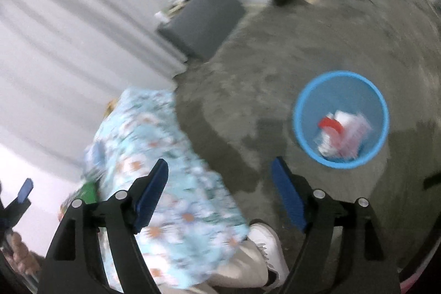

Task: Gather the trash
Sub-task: 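Grasp the white tissue with the left tool while the right grasps the blue medicine box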

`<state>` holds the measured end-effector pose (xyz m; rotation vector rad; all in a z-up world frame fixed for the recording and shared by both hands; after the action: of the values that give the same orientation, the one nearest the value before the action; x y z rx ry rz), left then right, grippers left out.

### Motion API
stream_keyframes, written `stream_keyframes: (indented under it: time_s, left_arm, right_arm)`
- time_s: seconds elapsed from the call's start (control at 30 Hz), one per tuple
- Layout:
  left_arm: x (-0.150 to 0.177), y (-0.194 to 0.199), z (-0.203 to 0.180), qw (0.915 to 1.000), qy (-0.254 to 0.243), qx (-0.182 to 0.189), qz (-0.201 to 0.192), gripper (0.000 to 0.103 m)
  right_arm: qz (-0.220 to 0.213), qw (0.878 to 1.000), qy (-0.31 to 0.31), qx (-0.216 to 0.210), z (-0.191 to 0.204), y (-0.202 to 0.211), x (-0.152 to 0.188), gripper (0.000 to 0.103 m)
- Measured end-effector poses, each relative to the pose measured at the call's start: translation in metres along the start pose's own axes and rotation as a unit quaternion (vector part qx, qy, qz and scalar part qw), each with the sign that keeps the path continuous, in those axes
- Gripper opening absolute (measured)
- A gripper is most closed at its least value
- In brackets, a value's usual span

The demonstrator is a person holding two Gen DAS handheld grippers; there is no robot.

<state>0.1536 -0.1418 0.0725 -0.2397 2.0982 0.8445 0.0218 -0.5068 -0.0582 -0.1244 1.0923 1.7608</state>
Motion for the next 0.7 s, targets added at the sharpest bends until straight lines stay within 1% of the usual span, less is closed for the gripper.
stream_keyframes:
  time_s: [0.07, 0.17, 0.23, 0.27, 0.33, 0.4, 0.53, 0.67, 0.7]
  left_arm:
    - [-0.005, 0.022, 0.023, 0.9996, 0.010, -0.019, -0.018, 0.081]
    - [-0.019, 0.059, 0.075, 0.9966, 0.037, -0.061, -0.042, 0.081]
    - [-0.026, 0.075, 0.102, 0.9948, 0.056, -0.072, -0.044, 0.081]
    - [-0.030, 0.083, 0.120, 0.9938, 0.072, -0.076, -0.036, 0.081]
    - [-0.034, 0.092, 0.144, 0.9920, 0.090, -0.086, -0.023, 0.081]
    - [-0.038, 0.100, 0.169, 0.9910, 0.094, -0.095, -0.010, 0.081]
    - [-0.038, 0.095, 0.208, 0.9887, 0.098, -0.113, 0.016, 0.081]
    - [-0.031, 0.073, 0.242, 0.9838, 0.142, -0.096, 0.053, 0.081]
    - [-0.028, 0.065, 0.252, 0.9814, 0.156, -0.092, 0.063, 0.081]
  right_arm:
    - [0.006, 0.999, 0.030, -0.017, 0.036, 0.000, -0.002, 0.080]
    - [0.021, 0.995, 0.083, -0.046, 0.097, -0.006, -0.005, 0.083]
    - [0.030, 0.992, 0.106, -0.059, 0.127, -0.012, -0.004, 0.084]
    - [0.035, 0.990, 0.117, -0.067, 0.142, -0.016, -0.003, 0.085]
    - [0.049, 0.985, 0.143, -0.085, 0.178, -0.029, 0.000, 0.087]
    - [0.061, 0.980, 0.163, -0.098, 0.206, -0.041, 0.005, 0.088]
    - [0.091, 0.971, 0.192, -0.109, 0.250, -0.068, 0.017, 0.088]
    - [0.121, 0.961, 0.221, -0.114, 0.288, -0.096, 0.033, 0.088]
    - [0.127, 0.959, 0.227, -0.114, 0.293, -0.102, 0.036, 0.088]
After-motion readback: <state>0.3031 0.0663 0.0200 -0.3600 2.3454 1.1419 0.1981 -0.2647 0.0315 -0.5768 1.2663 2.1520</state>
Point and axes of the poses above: each gripper's, at about its wrist camera, not at the fingertips, and y roughly against the way its jaws point, z to its left, x to its underside, the point moved 5 cm from there along -y, roughly the way its jaws point, and after that the axes turned 10 degrees about -z, right-handed, at the moved point
